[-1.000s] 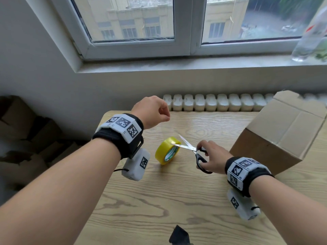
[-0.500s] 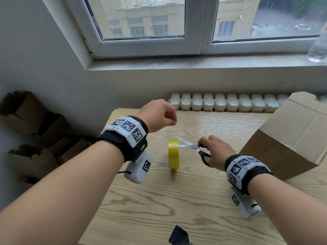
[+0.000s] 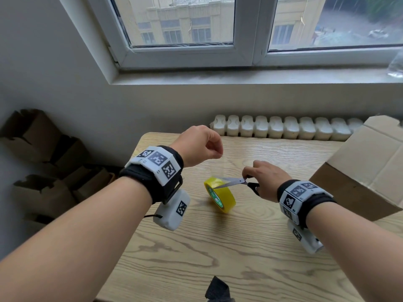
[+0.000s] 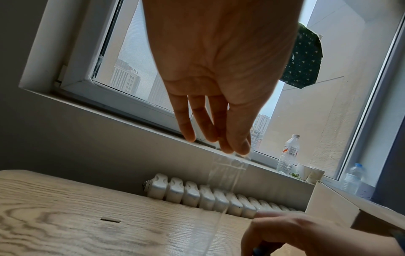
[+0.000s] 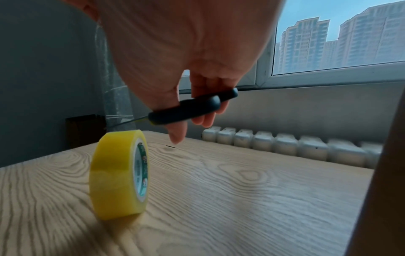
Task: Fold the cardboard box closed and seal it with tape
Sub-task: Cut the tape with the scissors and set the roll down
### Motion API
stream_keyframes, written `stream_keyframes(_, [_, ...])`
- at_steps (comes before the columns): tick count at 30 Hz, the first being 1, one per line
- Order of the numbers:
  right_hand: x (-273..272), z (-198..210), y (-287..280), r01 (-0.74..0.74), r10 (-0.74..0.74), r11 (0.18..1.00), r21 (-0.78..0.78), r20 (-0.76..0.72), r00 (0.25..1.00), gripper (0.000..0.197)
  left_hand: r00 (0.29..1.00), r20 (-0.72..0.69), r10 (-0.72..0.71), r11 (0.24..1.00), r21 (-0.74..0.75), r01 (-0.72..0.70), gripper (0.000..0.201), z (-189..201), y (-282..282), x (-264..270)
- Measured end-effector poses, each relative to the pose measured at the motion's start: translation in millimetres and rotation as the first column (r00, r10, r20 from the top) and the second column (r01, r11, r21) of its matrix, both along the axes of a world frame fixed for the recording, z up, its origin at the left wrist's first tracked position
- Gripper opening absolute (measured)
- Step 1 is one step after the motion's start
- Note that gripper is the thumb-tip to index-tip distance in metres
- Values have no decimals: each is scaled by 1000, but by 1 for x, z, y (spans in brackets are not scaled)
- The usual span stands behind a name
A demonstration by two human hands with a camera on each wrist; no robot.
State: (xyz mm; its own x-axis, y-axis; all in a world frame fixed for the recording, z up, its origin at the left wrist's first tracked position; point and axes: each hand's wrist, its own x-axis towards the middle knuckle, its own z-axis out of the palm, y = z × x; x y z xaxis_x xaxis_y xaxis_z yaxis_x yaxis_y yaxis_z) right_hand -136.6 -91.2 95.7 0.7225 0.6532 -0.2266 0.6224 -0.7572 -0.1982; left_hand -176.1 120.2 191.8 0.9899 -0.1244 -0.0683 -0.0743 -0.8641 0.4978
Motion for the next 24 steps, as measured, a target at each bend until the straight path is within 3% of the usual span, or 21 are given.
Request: stream_keyframes(24, [-11,-7,-5,30,-32,999,-28,-46,998,28,999,2,-38,999,-1,38,10,2,-16,-2])
